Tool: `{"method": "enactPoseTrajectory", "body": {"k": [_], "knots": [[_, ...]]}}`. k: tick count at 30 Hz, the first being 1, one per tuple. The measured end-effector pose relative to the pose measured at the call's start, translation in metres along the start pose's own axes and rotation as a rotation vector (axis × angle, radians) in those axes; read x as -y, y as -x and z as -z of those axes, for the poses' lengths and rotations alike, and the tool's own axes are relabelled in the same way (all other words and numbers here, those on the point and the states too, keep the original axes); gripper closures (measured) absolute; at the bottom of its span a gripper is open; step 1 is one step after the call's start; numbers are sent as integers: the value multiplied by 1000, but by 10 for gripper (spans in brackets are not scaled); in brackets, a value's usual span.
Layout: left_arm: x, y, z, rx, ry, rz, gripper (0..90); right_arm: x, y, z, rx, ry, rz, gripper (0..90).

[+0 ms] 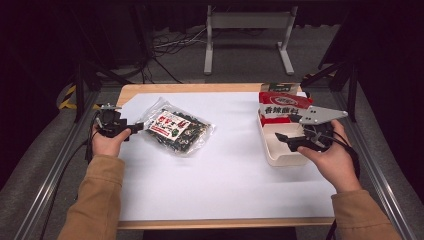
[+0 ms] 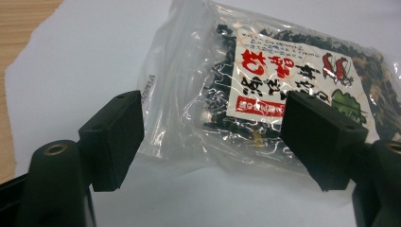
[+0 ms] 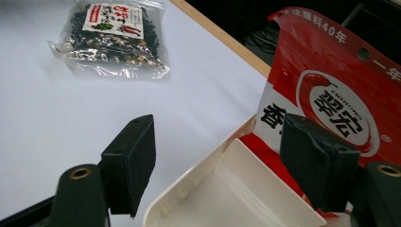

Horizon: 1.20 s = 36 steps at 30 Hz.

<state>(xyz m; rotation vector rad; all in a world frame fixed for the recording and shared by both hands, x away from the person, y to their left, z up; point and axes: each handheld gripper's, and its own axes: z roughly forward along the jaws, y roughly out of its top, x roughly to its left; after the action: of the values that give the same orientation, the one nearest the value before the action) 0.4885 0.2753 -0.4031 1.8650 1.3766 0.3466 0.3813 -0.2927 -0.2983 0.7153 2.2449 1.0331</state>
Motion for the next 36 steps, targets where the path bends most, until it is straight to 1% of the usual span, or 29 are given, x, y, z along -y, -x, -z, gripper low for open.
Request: {"method": "enactPoseTrajectory", "body": {"k": [2,3,4,5,6,7,9,11,15,20,22,23,25,26,27,28,29,34,35,36], "knots": [[0,-3,-4,6,-6,19,230,0,-2,0,-5,3,0,282],[1,-4,-7,17,-7,32,230,-1,-3,0,-7,4,2,282],[1,-6,-8,14,-9,32,230,-1,-5,1,-11,5,2,281],[1,-6,-11,15,-10,45,230,-1,-7,1,-16,12,-3,280],[1,-6,-11,15,-10,45,233,-1,-8,1,-19,23,-5,280],[1,-9,-15,26,-14,52,237,-1,-10,1,-24,30,-10,279],[1,-9,-16,26,-12,57,240,-1,-11,2,-29,37,-16,279],[1,-9,-20,28,-23,63,243,-1,-12,2,-33,41,-21,280],[1,-8,-28,37,-53,62,245,-1,-15,3,-38,43,-27,279],[2,-8,-37,44,-63,70,247,1,-19,2,-47,42,-31,279],[2,-9,-38,47,-60,77,247,1,-19,2,-48,42,-31,279],[2,-10,-40,51,-60,95,247,2,-19,1,-50,37,-32,279],[2,-11,-42,52,-65,91,246,3,-19,0,-50,36,-32,278],[3,-10,-44,58,-73,96,244,3,-19,0,-50,33,-31,276],[3,-9,-47,69,-95,97,237,3,-20,-1,-52,36,-33,274],[3,-9,-47,69,-95,97,234,3,-20,-1,-52,36,-33,274],[4,-8,-48,61,-103,82,234,3,-20,-2,-54,38,-32,274],[4,-6,-51,59,-115,86,226,2,-23,-7,-75,50,-28,269],[4,-5,-52,50,-117,76,226,2,-24,-8,-78,49,-28,269],[5,-4,-52,47,-116,75,226,2,-25,-8,-81,49,-26,269]]}}
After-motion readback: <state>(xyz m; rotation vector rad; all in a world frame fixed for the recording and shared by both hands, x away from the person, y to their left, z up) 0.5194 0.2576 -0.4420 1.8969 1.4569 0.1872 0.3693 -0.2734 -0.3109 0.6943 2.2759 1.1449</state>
